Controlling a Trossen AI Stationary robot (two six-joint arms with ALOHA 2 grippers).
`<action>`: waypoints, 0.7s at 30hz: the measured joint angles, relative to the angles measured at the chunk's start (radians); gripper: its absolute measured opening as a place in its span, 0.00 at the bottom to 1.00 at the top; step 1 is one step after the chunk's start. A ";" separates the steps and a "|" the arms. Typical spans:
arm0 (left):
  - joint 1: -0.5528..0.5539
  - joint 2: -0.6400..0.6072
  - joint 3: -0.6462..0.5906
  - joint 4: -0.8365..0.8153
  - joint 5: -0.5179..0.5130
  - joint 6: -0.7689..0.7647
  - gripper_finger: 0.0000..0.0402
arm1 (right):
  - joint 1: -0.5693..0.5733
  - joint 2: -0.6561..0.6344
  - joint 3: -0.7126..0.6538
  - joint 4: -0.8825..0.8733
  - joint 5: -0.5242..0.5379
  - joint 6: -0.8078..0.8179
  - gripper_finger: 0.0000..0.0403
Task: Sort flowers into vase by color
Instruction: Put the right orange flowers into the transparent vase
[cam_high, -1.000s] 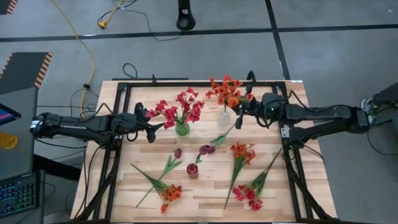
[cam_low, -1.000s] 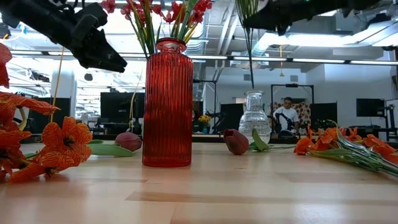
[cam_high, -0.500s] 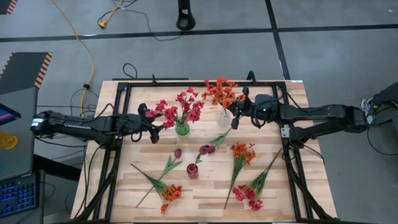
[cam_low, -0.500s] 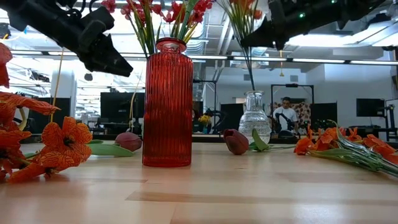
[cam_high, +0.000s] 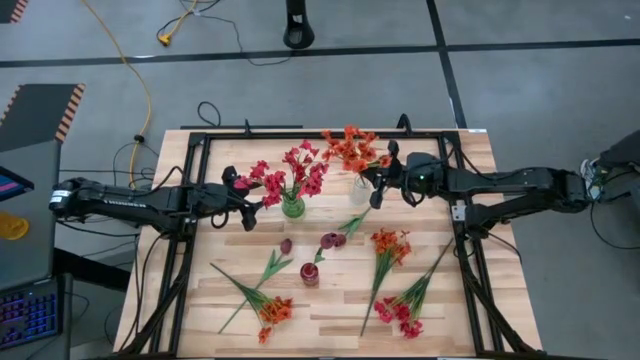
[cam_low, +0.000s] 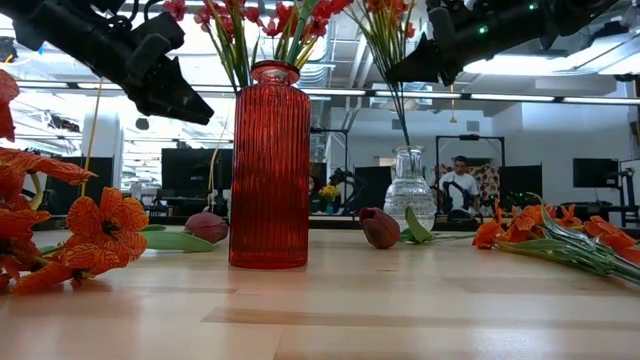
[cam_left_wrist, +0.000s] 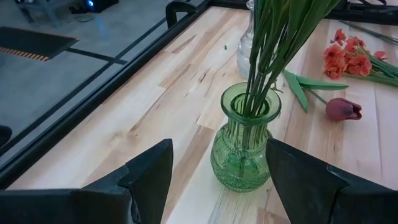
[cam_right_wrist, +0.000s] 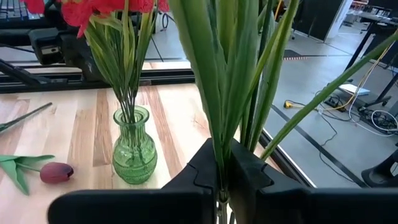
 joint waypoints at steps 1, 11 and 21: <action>0.000 0.000 0.000 0.000 0.000 0.000 0.61 | 0.000 0.000 0.000 0.000 0.000 0.000 0.13; 0.000 0.000 0.000 0.000 0.000 0.000 0.61 | 0.000 0.000 0.000 -0.002 0.002 0.042 0.14; 0.000 0.000 0.000 0.000 0.001 0.000 0.61 | 0.000 0.000 0.000 -0.005 0.002 0.043 0.29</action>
